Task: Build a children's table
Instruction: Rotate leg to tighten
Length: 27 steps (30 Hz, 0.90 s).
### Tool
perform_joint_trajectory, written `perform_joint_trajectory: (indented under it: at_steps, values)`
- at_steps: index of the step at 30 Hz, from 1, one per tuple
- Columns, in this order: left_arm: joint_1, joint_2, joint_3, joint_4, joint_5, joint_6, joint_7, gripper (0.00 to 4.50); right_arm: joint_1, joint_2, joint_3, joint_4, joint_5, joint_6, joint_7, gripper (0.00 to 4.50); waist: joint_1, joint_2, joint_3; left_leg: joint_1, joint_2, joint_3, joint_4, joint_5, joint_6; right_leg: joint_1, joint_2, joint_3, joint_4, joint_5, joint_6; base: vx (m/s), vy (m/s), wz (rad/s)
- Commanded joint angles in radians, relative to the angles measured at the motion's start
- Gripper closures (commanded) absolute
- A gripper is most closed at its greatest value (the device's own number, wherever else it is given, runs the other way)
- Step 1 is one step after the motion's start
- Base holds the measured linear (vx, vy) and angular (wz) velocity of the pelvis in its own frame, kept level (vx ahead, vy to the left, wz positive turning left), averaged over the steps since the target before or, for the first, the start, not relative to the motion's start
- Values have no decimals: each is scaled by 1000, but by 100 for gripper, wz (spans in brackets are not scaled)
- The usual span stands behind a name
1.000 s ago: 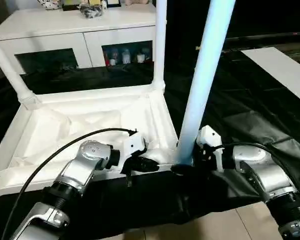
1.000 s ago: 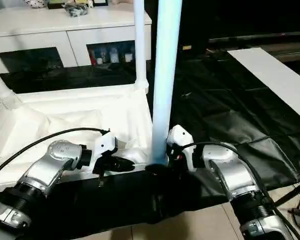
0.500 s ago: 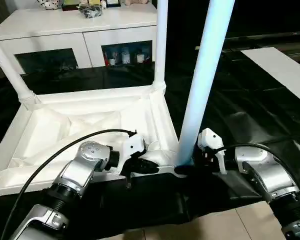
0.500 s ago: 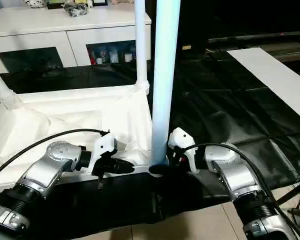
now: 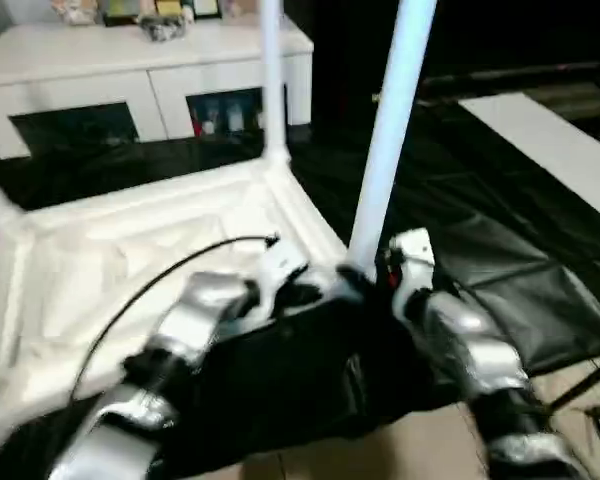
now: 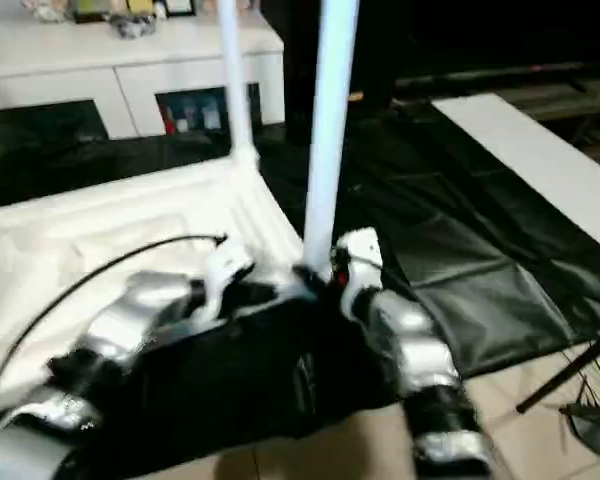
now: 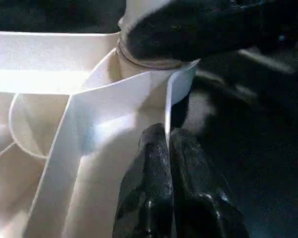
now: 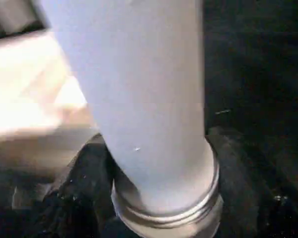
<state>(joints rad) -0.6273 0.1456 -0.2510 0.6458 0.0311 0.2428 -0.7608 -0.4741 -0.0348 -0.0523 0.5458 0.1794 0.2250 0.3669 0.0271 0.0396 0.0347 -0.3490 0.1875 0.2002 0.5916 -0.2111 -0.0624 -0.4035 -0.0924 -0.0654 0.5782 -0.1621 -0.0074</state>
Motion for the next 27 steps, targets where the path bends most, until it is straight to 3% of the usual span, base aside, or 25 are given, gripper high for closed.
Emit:
perform_joint_trajectory:
  at_steps: [1, 4, 6, 7, 11, 14, 16, 17, 18, 20, 22, 27]
  values:
    - [-10, -45, 6, 71, 21, 26, 129, 450, -30, 84, 26, 29, 11, -7, -88, 192, 3, -4, -54, 6, 35, -25, -82, -224, 1, 38, -53, 38, -71, -307, -189, 0, 0, 0]
    - [-38, -80, 18, 118, 35, 10, 198, 450, -37, 129, 44, 47, -53, -12, -201, 193, 5, -4, -56, 0, 33, -22, -79, -176, 16, 44, -52, 37, -61, -217, -208, 0, 0, 0]
    - [-36, -80, 14, 117, 32, -5, 171, 450, -33, 127, 66, 29, -56, -11, -141, 193, 7, -7, -58, 1, 32, -20, -76, -157, 30, 45, -50, 37, -57, -179, -215, 0, 0, 0]
    - [-35, -79, 12, 115, 31, -7, 165, 450, -32, 126, 67, 24, -53, -13, -128, 159, 9, -8, -56, -1, 32, -20, -76, -158, 44, 48, -52, 38, -57, -170, -221, 0, 0, 0]
    - [-14, -57, 2, 85, 17, -37, 83, 450, -18, 87, 86, -22, -59, -50, -63, 115, 9, -9, -52, -6, 33, -21, -80, -191, 57, 51, -54, 36, -65, -236, -208, 0, 0, 0]
    - [45, 6, -47, -10, -18, -73, -123, 450, -5, -22, 121, -76, -39, -17, 110, 80, 8, -10, -51, -7, 36, -25, -81, -207, 58, 53, -56, 36, -66, -282, -195, 0, 0, 0]
    - [63, 26, -62, -40, -29, -79, -177, 450, 3, -54, 136, -100, -23, 3, 178, 75, 8, -8, -52, -4, 40, -23, -80, -201, 69, 50, -56, 39, -64, -266, -206, 0, 0, 0]
    - [85, 52, -74, -79, -46, -78, -237, 450, 18, -111, 165, -135, -20, 7, 273, 75, 15, -4, -53, 2, 42, -21, -78, -186, 72, 49, -55, 38, -62, -241, -214, 0, 0, 0]
    - [118, 98, -87, -140, -72, -67, -318, 450, 47, -225, 211, -202, -14, -4, 448, 75, 18, -4, -55, 2, 44, -20, -75, -177, 82, 51, -53, 38, -55, -193, -229, 0, 0, 0]
    - [133, 133, -91, -172, -83, -60, -361, 450, 65, -301, 214, -252, 19, 16, 571, 75, 29, 0, -53, 3, 47, -15, -72, -150, 100, 44, -50, 41, -48, -133, -247, 0, 0, 0]
    - [139, 150, -93, -185, -88, -56, -382, 450, 72, -335, 212, -273, 33, 25, 623, 75, 37, -1, -55, 2, 48, -13, -70, -139, 103, 48, -49, 39, -42, -107, -261, 0, 0, 0]
    - [166, 211, -87, -244, -103, -37, -450, 450, 103, -470, 256, -330, 47, 31, 803, 75, 43, -8, -52, 0, 49, -15, -72, -165, 90, 52, -55, 39, -46, -169, -256, 0, 0, 0]
